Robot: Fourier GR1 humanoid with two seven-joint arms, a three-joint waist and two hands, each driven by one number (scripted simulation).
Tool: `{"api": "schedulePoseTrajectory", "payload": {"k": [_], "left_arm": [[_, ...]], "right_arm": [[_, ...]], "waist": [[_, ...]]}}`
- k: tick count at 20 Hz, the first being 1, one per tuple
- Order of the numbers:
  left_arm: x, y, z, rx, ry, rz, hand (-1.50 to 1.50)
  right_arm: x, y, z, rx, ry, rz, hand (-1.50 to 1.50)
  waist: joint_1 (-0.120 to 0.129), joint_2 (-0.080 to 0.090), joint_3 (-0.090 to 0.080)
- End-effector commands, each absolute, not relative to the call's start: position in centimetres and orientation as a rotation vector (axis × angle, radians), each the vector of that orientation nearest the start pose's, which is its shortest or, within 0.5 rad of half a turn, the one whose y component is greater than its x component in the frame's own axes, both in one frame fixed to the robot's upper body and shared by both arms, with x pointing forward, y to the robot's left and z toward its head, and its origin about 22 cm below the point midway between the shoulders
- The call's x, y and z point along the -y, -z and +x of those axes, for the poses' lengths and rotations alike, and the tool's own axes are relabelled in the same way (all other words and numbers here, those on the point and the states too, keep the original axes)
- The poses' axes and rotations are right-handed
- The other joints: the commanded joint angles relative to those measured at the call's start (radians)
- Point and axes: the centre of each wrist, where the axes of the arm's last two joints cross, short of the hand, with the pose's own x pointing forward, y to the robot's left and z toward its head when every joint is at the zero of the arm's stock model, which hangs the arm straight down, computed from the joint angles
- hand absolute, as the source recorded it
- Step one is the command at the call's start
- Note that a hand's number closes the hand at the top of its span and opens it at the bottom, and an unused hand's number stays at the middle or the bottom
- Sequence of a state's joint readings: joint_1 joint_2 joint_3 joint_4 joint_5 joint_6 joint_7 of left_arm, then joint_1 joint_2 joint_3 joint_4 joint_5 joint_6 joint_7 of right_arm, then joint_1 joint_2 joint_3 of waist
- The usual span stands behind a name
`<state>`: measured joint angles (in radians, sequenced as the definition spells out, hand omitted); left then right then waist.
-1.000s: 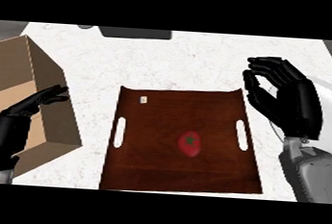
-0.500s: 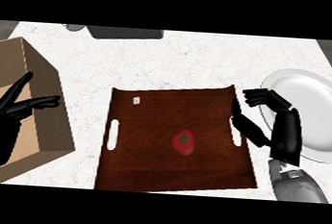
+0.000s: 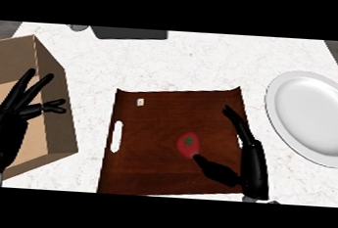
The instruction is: Pick the tomato from the tray and place it in the plate
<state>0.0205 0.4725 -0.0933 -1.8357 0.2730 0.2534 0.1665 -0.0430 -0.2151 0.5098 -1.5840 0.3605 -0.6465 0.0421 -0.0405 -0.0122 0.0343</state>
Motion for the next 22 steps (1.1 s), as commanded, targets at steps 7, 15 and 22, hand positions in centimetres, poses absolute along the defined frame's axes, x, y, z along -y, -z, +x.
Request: {"api": "schedulePoseTrajectory", "payload": {"k": [7, 15, 22], "left_arm": [[-28.5, -2.6, 21.4, 1.333, 0.025, 0.246, 0.0], [-29.3, -2.9, 22.2, 1.322, 0.021, 0.237, 0.0], [-28.0, -2.8, 22.5, 1.305, 0.021, 0.243, 0.0]], "right_arm": [[17.6, 0.0, 22.2, 1.5, -0.684, -0.696, -1.5], [13.8, -1.5, 22.7, 1.2, -0.868, -0.596, -1.5], [12.0, -3.3, 24.1, 1.075, -0.903, -0.592, -1.5]], "waist": [[0.0, 0.022, -0.044], [0.023, 0.028, -0.041], [0.024, 0.025, -0.037]]}}
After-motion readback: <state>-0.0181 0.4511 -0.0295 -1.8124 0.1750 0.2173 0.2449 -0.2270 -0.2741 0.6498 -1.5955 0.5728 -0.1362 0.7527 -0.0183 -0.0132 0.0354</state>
